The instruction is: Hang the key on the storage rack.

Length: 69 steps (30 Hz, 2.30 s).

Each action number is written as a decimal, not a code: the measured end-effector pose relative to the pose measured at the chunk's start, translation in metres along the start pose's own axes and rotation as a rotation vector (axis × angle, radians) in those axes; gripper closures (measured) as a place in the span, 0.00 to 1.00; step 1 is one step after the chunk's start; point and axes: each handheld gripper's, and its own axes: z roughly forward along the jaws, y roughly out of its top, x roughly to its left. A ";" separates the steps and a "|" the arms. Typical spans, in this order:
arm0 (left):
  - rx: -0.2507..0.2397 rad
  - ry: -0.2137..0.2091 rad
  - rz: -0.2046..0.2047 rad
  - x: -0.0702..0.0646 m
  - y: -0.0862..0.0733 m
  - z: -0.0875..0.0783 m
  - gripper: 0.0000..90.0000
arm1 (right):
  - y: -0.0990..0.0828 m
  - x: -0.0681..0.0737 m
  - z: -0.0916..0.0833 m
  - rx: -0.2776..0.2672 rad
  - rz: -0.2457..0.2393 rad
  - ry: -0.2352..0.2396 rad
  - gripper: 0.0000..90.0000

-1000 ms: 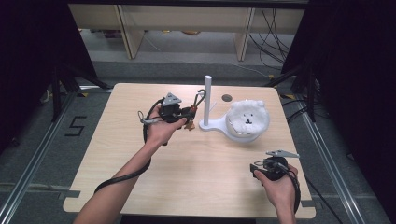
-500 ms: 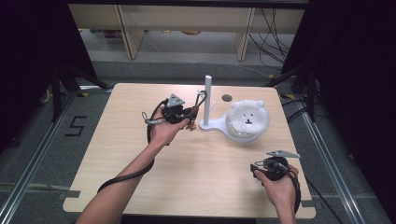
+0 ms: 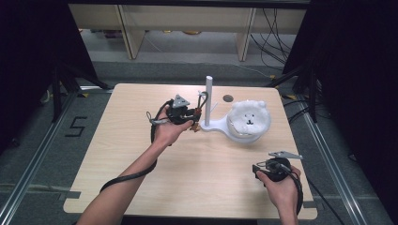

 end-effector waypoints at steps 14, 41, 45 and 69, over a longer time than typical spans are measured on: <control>0.013 0.002 0.093 -0.003 -0.002 -0.021 0.52 | 0.000 0.001 0.000 0.001 0.018 -0.006 0.49; 0.038 0.093 0.058 0.036 -0.109 -0.126 0.42 | -0.002 -0.004 0.003 -0.011 0.012 -0.011 0.49; 0.014 0.107 0.025 0.036 -0.134 -0.141 0.42 | -0.004 -0.004 0.006 0.002 0.009 -0.018 0.49; -0.098 0.195 -0.044 0.027 -0.197 -0.164 0.41 | -0.006 -0.001 0.016 0.000 0.024 -0.017 0.48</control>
